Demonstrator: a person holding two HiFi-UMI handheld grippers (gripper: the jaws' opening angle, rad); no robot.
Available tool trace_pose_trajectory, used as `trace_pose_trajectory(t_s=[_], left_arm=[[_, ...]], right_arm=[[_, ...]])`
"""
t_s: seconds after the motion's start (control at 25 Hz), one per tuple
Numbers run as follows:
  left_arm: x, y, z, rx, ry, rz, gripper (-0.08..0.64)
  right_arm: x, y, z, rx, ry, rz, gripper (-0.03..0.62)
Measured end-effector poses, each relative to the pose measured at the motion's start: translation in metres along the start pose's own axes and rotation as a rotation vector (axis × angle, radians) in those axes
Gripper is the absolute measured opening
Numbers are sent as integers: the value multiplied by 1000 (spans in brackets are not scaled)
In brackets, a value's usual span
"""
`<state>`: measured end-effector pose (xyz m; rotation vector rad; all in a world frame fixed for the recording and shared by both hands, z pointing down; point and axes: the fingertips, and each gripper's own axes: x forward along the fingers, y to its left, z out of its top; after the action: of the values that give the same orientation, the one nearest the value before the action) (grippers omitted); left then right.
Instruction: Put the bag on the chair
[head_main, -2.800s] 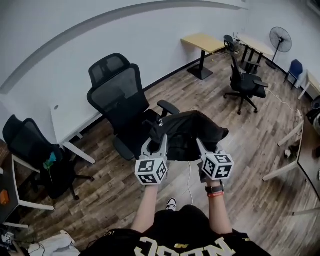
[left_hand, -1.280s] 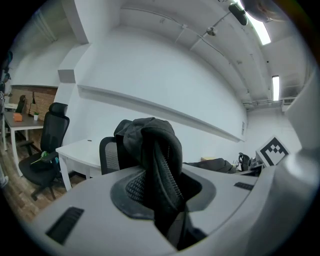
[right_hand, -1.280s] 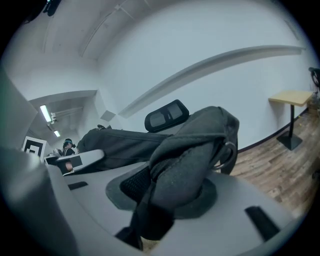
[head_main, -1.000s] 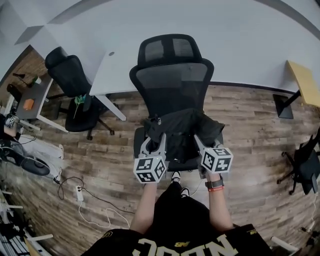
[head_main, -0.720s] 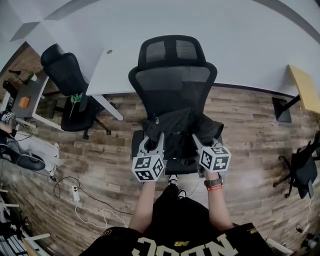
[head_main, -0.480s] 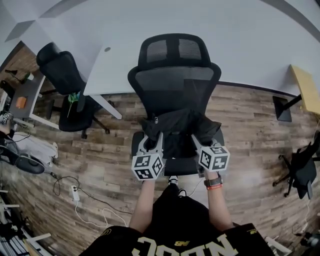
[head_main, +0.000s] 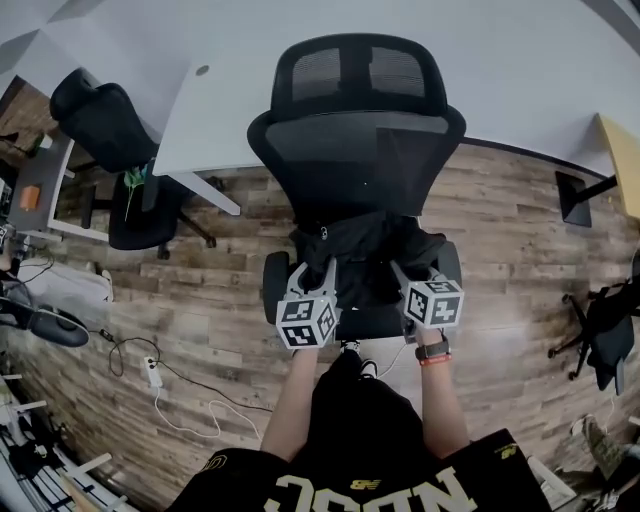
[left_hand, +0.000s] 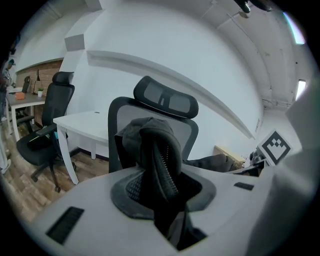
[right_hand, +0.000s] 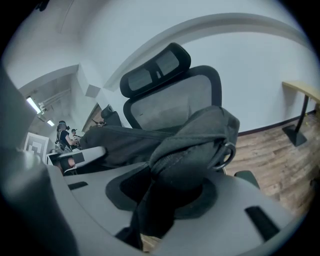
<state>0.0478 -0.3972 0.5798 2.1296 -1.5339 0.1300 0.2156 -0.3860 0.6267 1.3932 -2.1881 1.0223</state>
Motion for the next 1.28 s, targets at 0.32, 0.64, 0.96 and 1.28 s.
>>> trace_pose_trajectory(t_s=[0.32,0.64,0.96,1.28], left_arm=[[41,29,-43,-13,91,22,114],[72,68,-107,-53,191,63,112],[112,101,-173,-98,286,94,112],[151,138,-236,-140,371,114,112]], right_arm=[[53,-28,-33,24,81,-4,131],[105,-52,-79,16,183,1,132],[154,-83,-120,18,272,-17,132],[197,-116,-158,59,331,-28,134]])
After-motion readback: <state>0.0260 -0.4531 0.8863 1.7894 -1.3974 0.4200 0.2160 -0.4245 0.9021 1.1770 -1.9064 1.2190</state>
